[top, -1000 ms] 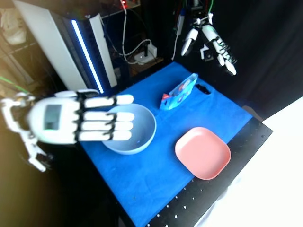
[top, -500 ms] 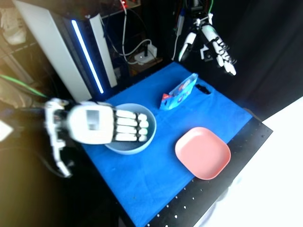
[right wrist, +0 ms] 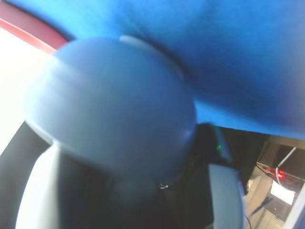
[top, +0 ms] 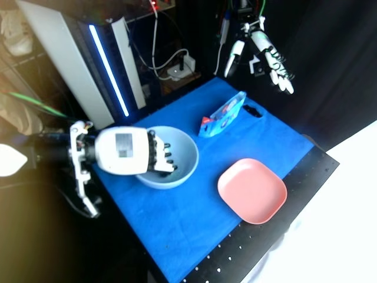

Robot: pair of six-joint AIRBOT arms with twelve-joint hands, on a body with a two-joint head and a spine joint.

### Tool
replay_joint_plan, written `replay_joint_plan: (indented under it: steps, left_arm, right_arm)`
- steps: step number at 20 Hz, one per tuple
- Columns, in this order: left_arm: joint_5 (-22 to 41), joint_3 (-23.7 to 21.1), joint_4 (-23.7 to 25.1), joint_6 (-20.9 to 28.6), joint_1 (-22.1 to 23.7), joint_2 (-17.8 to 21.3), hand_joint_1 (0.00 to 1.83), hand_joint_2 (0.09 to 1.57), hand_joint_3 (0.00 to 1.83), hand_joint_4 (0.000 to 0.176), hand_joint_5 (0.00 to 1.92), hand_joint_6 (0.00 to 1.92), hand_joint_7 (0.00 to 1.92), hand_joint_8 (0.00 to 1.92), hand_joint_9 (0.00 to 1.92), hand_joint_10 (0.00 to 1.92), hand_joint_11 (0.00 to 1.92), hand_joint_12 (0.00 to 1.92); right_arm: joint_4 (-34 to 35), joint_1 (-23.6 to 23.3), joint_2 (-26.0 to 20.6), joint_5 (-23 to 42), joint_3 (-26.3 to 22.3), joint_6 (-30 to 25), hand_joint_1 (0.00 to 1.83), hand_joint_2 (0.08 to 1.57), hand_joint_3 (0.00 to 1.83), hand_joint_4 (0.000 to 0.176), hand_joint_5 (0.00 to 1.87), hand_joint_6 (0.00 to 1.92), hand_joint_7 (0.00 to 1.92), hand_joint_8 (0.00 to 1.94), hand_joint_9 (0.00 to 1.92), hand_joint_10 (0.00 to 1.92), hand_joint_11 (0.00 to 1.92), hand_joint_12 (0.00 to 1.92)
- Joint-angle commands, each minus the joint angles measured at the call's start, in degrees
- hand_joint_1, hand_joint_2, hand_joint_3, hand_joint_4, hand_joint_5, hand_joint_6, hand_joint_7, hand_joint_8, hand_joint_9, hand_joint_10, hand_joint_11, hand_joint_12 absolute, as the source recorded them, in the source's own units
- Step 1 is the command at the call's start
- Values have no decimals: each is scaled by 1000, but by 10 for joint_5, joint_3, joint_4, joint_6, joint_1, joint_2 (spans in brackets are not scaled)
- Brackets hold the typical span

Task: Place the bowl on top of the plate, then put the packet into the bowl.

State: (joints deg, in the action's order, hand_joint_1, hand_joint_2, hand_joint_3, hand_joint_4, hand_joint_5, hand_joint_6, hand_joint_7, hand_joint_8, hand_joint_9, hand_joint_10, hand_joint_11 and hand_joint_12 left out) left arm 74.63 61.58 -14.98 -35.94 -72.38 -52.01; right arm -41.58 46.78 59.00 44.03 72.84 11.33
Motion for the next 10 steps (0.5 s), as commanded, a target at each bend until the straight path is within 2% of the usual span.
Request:
replay_joint_plan:
  steps: [1,2,3,4,5,6,7,8,9,10]
  left_arm:
    - [70,0,-6,5,4,-1,627,967,7,107,138,15,94,5,16,2,37,26]
    - [71,0,-6,5,3,-1,621,969,7,101,145,15,108,9,24,5,46,31]
    - [72,0,-6,6,3,-1,640,970,5,101,146,10,117,9,24,3,31,29]
    - [72,0,-6,6,3,-1,640,970,5,101,146,10,117,9,24,3,31,29]
    - [73,0,-6,7,3,-2,614,966,3,111,150,10,121,9,24,3,32,31]
    - [73,0,-6,7,2,-2,611,968,4,108,150,9,127,10,22,2,28,31]
    - [73,0,-6,8,2,-2,605,971,5,105,158,11,127,9,26,3,30,33]
    - [75,0,-6,9,1,-2,584,973,5,104,162,11,137,11,29,4,24,33]
    - [76,0,-6,9,0,-2,592,977,5,98,164,8,148,10,42,7,45,47]
    - [77,0,-6,10,0,-2,600,980,6,99,163,6,142,6,52,9,59,57]
  right_arm:
    - [3,-2,5,13,2,-5,119,1379,0,0,1251,1558,1487,1003,1462,1342,1164,1560]
    - [3,-6,8,13,4,-5,103,1367,0,0,1271,1765,1493,1315,1531,1506,1274,1682]
    - [3,-9,9,13,4,-5,41,1367,1,0,1362,1915,1591,1744,1638,1836,1480,1911]
    - [3,-11,10,13,5,-5,41,1367,1,0,1362,1915,1591,1744,1638,1836,1480,1911]
    - [3,-13,10,13,6,-5,74,1363,0,0,1351,1920,1586,1812,1666,1904,1564,1919]
    - [4,-16,11,13,7,-5,140,1357,1,34,1339,1921,1589,1833,1683,1906,1588,1921]
    - [6,-19,11,13,8,-5,129,1359,0,91,1351,1921,1619,1823,1715,1893,1612,1921]
    - [7,-22,11,13,8,-5,101,1378,5,112,1322,1921,1619,1885,1717,1908,1649,1921]
    - [8,-24,11,13,9,-5,88,1379,3,129,1330,1921,1638,1857,1719,1902,1670,1921]
    - [8,-25,11,14,9,-5,103,1384,3,132,1332,1921,1638,1852,1713,1894,1670,1921]
